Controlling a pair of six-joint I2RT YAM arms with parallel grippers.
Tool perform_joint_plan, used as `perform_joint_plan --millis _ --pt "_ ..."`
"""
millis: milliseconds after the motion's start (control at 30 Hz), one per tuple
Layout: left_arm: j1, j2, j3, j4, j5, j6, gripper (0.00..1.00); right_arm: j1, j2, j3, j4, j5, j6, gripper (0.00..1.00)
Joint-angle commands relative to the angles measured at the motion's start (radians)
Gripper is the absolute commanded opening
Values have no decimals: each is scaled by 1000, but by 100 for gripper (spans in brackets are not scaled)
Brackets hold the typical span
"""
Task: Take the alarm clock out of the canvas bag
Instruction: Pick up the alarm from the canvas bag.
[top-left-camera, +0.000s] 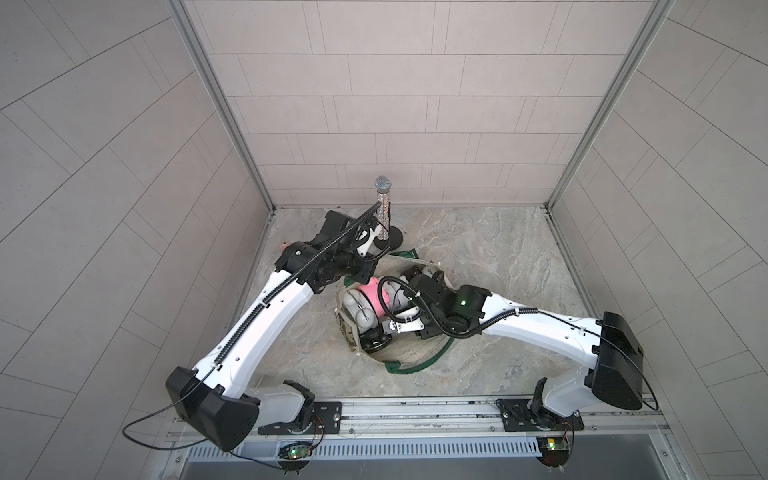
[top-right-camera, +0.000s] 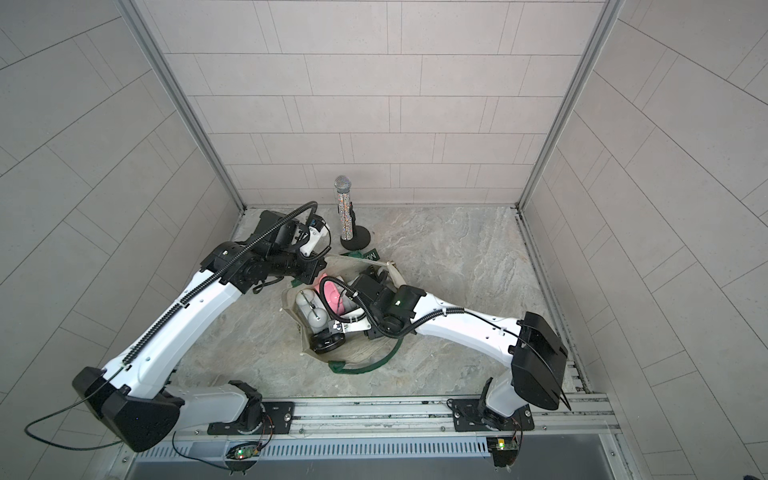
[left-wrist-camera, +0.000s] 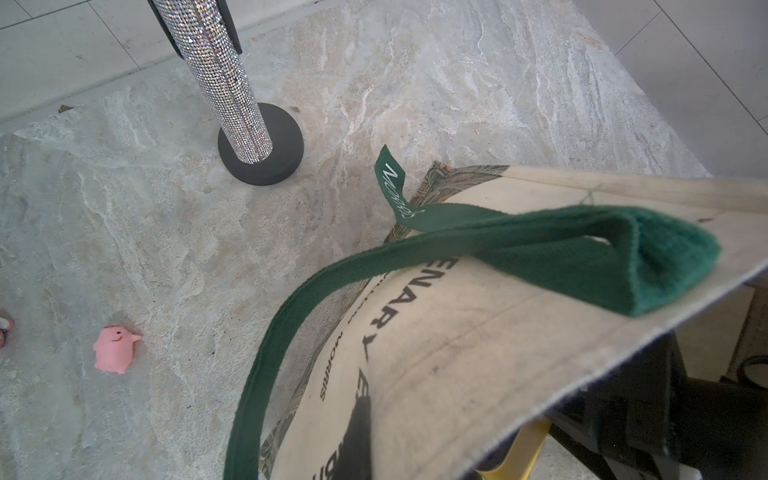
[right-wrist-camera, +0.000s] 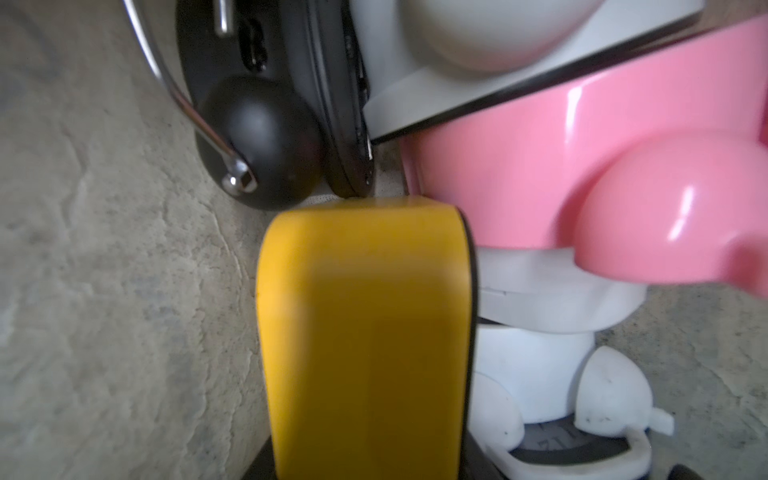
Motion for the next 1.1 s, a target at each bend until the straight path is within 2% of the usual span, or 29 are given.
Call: perform_joint_plan --millis 0,267,533,567,900,1067 --pt "4 -33 15 55 -2 3 0 -26 -24 71 61 -16 111 16" --pt "4 -6 15 49 -41 -12 0 -40 -171 -29 195 -130 110 15" --pt "7 0 -1 53 -68 -5 0 -128 -245 -79 271 -315 164 14" --pt "7 1 1 55 -65 -3 0 -141 -254 -84 284 -338 204 14" --pt "13 1 0 60 -63 5 0 -235 -298 -101 358 -505 312 13" --pt "15 -1 2 62 -60 3 0 -248 -288 -121 396 -522 345 13"
